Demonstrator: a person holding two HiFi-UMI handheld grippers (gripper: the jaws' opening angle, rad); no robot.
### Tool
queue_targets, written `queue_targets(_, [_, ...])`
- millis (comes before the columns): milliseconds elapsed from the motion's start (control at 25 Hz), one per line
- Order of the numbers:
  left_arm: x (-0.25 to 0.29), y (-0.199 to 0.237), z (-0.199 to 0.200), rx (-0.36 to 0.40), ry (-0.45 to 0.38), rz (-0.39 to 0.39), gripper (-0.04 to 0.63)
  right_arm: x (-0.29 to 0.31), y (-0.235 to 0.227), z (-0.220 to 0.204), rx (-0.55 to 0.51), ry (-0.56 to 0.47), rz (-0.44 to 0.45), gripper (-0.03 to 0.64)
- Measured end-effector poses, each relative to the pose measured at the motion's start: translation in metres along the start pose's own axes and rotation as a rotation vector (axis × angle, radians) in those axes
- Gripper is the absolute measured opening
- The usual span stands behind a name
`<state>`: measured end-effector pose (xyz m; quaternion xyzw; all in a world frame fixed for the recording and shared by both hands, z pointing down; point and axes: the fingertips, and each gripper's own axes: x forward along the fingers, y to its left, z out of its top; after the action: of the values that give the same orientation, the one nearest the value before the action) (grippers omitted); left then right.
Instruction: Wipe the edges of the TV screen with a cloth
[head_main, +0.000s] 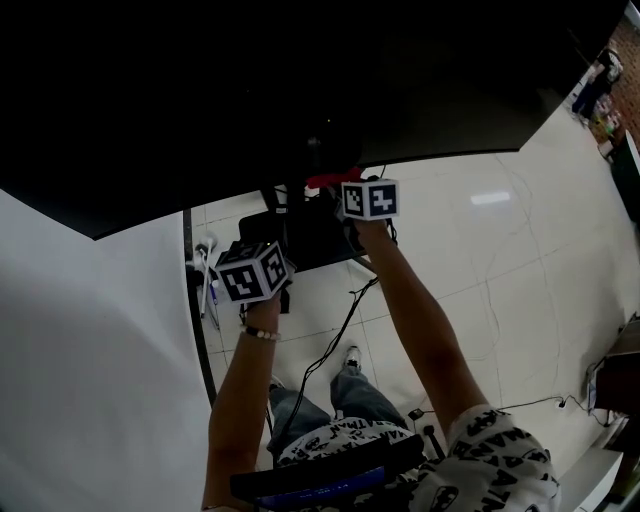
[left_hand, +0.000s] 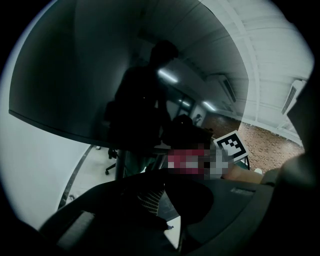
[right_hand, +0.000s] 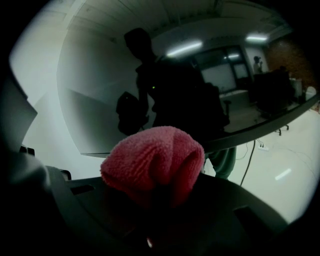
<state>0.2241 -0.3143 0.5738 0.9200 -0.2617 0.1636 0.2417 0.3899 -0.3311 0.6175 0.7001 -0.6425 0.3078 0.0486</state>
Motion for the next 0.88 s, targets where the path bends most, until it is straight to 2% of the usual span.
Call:
queue_targets(240, [0.024,-0.042,0.000,0.009,-0.015,-0.009,0.002,-0.022,-0.044,0.005,0.005,0.000,0.003,0.046])
queue_targets(640, [0.070,-0.102,-0.019,0.071,0.050,-0.118,0.002,-0.045,-0.102,0.011,0.039,0.068,-0.010,0.046])
queue_targets(880, [0.105,-0.139,-0.030,0.083,0.085,-0.147,0.002,-0.071,-0.157,0.018,0.076,0.038,-0.022,0.046])
